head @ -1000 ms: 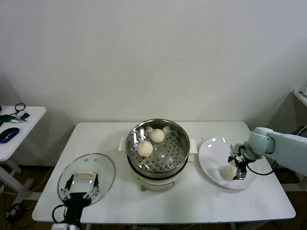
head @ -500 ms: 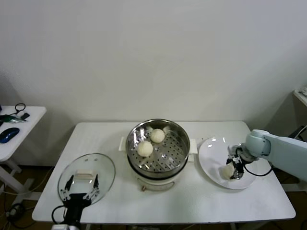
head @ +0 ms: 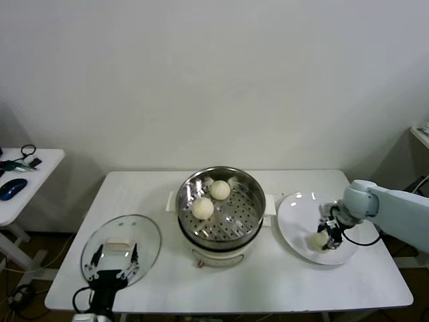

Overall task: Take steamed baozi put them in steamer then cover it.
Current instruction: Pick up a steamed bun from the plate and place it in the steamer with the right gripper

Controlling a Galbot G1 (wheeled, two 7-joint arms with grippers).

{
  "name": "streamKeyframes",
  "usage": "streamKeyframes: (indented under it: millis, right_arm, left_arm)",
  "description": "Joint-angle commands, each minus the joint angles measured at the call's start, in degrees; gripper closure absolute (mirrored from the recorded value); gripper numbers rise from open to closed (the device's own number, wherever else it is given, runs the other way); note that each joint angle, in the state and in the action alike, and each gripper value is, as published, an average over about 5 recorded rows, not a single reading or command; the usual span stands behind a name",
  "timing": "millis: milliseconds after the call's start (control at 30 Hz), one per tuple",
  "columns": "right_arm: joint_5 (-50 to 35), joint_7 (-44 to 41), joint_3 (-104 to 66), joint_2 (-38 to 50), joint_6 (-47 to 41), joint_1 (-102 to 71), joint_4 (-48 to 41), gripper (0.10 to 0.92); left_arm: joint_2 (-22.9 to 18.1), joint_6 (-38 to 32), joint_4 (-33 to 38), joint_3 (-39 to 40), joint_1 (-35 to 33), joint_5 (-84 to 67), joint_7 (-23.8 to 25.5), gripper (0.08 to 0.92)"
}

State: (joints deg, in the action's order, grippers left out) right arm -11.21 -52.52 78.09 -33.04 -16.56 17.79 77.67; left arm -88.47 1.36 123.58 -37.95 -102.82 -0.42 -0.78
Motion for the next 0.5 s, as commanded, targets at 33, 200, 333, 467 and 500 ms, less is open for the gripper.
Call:
streamKeyframes:
  millis: [33,200,333,467,500]
  right_arm:
    - [0.9,-4.1,6.2,-1.8,6.9,15.1,1.6,0.423]
    - [-1.8,-5.9,13.6,-10.1,19.8,37.1,2.7,0.423]
    - [-1.9,-5.9,11.3,-17.6,26.7,45.7,7.6,0.423]
    - [-1.4,-4.8,8.8,-23.2,28.7,47.9,18.1,0.423]
    - [-0.9,-4.4,8.3,-24.2,28.8,47.2,20.4,0.423]
  left_arm:
    - [0.0,0.1,0.1,-0.1,-0.1,0.0,0.0,0.177]
    - [0.2,0.2,0.0,0.0,-0.1,0.1,-0.1,0.177]
    - [0.0,0.3,-0.4,0.2,0.3,0.4,-0.1,0.177]
    - [-0.3,0.6,-0.3,0.4,0.6,0.8,0.0,0.177]
    - [-0.3,0.7,-0.2,0.4,0.7,0.8,0.0,0.177]
